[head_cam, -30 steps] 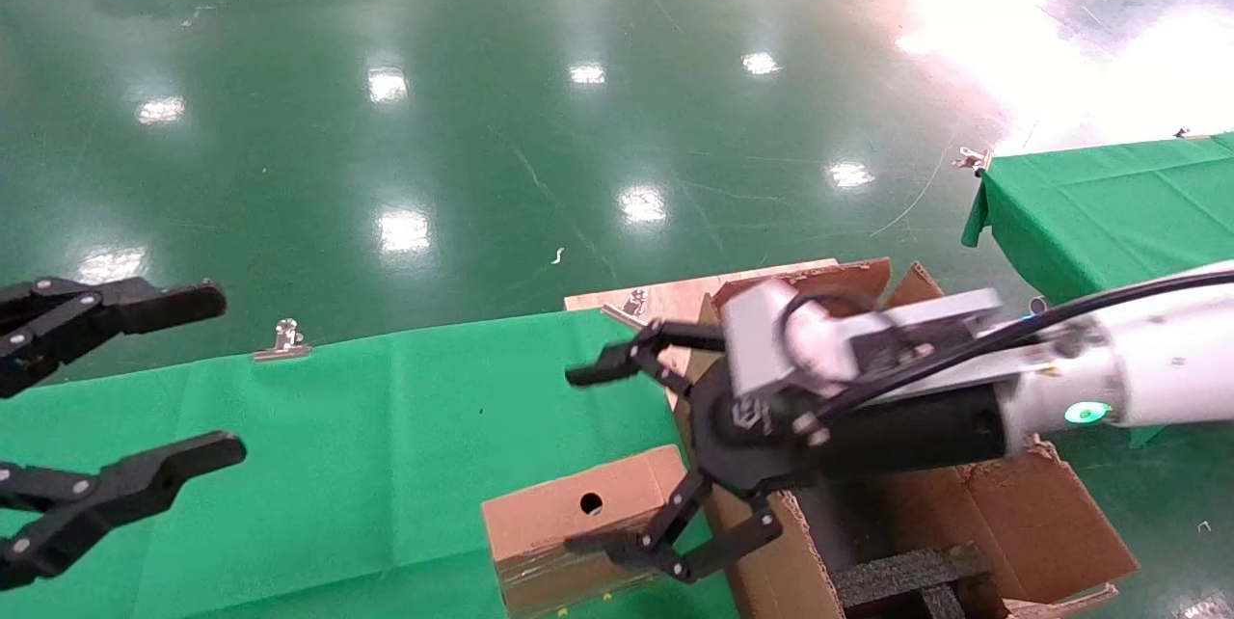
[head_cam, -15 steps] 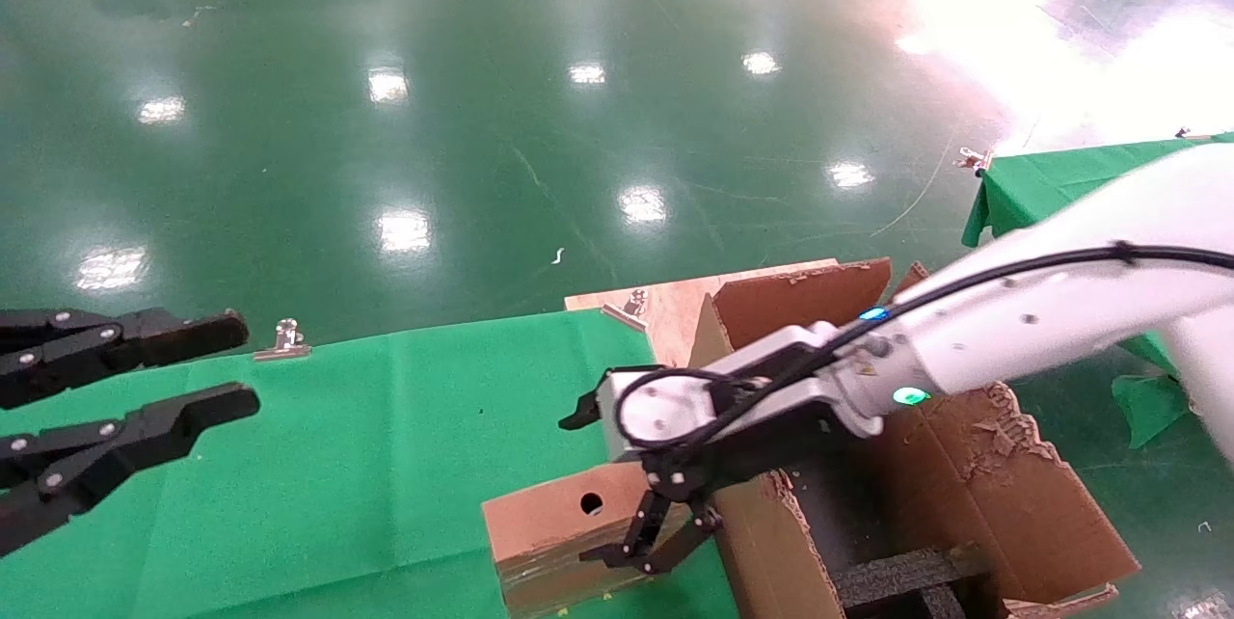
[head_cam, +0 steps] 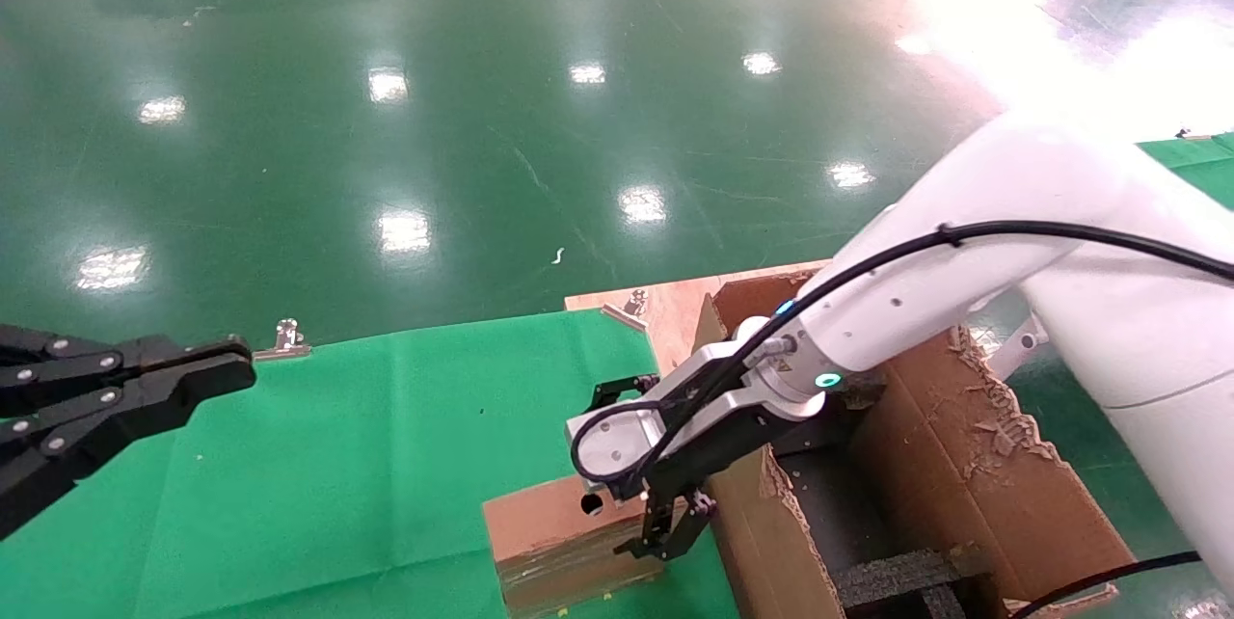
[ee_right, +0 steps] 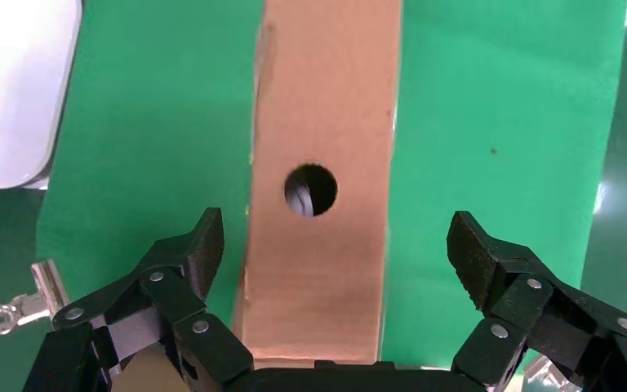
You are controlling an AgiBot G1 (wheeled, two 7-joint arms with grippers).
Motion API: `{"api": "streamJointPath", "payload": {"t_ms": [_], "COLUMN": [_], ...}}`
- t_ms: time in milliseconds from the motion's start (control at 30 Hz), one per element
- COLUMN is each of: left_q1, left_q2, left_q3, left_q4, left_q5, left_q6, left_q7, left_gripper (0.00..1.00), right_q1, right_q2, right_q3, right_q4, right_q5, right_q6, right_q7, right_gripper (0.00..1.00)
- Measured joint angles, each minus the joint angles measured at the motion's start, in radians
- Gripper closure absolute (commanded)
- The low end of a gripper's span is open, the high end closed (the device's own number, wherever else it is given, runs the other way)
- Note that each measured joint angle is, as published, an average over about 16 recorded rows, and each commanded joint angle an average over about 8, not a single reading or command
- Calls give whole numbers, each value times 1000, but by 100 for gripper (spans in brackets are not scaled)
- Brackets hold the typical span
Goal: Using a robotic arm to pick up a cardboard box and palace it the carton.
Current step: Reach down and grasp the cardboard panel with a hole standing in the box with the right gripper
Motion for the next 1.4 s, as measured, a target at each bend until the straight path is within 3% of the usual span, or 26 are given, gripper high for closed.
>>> {"api": "streamJointPath", "payload": {"t_ms": [33, 167, 267, 300, 1400], "left_q1": [0, 0, 0, 0, 0], "left_q2": [0, 0, 0, 0, 0], "left_q3": [0, 0, 0, 0, 0], "left_q4": [0, 0, 0, 0, 0], "left_q5": [0, 0, 0, 0, 0], "left_q6": [0, 0, 0, 0, 0], "left_q7": [0, 0, 0, 0, 0], "left_gripper": [52, 4, 0, 0, 0], "right_q1": [5, 19, 25, 26, 23], "right_q2": [-5, -18, -23, -24, -21], "right_q3": [-9, -37, -49, -52, -49], "right_q4": [-2, -9, -12, -12, -12], "right_q5": [-6, -20, -23, -24, -14], "right_q6": [0, 2, 4, 5, 5], "right_q7": [-1, -5, -6, -6, -7], "right_gripper": [7, 57, 94, 100, 100]}}
